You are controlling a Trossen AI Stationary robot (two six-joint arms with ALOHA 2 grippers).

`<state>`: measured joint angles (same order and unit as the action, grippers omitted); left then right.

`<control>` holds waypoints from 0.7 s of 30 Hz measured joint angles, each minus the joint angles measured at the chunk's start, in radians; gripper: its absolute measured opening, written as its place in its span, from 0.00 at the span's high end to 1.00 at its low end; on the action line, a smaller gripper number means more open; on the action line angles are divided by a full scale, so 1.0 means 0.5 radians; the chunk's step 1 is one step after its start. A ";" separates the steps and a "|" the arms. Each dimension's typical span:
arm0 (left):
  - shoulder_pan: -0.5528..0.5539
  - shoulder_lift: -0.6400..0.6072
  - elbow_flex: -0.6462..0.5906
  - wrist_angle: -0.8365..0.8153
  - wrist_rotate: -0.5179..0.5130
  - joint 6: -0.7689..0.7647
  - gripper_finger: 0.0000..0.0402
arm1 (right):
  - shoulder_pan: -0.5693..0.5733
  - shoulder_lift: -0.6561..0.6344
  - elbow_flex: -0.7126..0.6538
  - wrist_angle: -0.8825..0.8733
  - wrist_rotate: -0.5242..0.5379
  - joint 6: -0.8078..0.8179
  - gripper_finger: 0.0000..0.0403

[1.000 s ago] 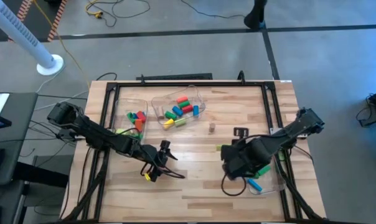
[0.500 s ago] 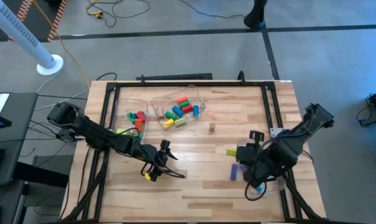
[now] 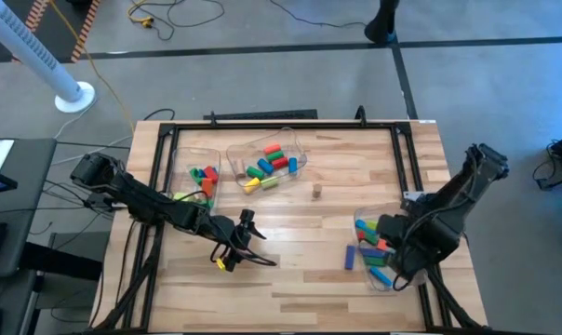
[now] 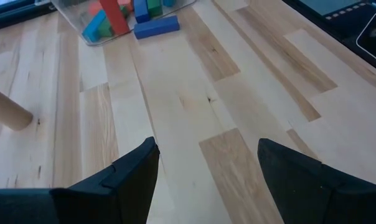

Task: Sort blocks by size
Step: Put the light green rectangular block into the right transparent bin

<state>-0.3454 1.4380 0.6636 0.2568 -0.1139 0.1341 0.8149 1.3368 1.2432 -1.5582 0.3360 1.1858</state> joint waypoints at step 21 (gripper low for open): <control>0.020 0.000 0.000 0.096 -0.003 0.029 0.33 | 0.185 -0.109 -0.469 0.477 -0.264 0.439 0.69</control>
<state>-0.3355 1.4380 0.6636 0.3048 -0.1152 0.1484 0.9073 1.2823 1.0086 -1.3198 0.2040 1.4055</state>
